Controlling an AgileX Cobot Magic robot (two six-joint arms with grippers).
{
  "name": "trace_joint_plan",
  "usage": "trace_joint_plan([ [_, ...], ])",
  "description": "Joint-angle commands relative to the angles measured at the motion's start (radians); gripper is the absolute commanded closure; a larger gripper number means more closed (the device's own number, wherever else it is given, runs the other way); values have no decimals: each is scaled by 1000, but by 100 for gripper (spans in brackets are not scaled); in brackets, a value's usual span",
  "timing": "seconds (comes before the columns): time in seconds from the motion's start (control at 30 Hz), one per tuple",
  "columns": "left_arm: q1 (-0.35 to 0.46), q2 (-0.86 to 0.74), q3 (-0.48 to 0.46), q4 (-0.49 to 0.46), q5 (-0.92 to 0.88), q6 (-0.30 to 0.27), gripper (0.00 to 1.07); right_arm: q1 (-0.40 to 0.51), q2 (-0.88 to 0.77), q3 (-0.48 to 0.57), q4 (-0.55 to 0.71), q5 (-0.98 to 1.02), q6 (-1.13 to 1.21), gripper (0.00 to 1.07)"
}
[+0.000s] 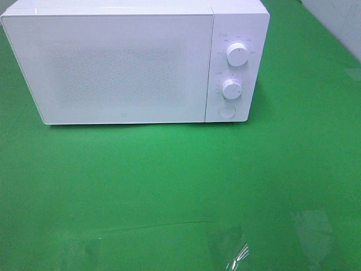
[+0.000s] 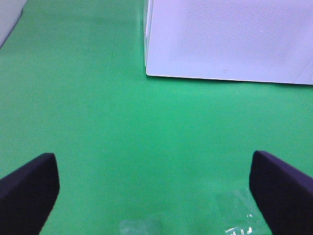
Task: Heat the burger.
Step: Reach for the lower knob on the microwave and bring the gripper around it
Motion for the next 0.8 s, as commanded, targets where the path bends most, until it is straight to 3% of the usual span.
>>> trace_joint_plan([
  [0.03, 3, -22, 3, -2, -8, -1, 8, -9, -23, -7, 0, -18, 2, 36],
  [0.4, 3, -22, 3, -2, -8, -1, 8, -9, 126, -28, 1, -199, 6, 36],
  [0.8, 3, -22, 3, -2, -8, -1, 9, -9, 375, 31, 2, -576, 6, 36],
])
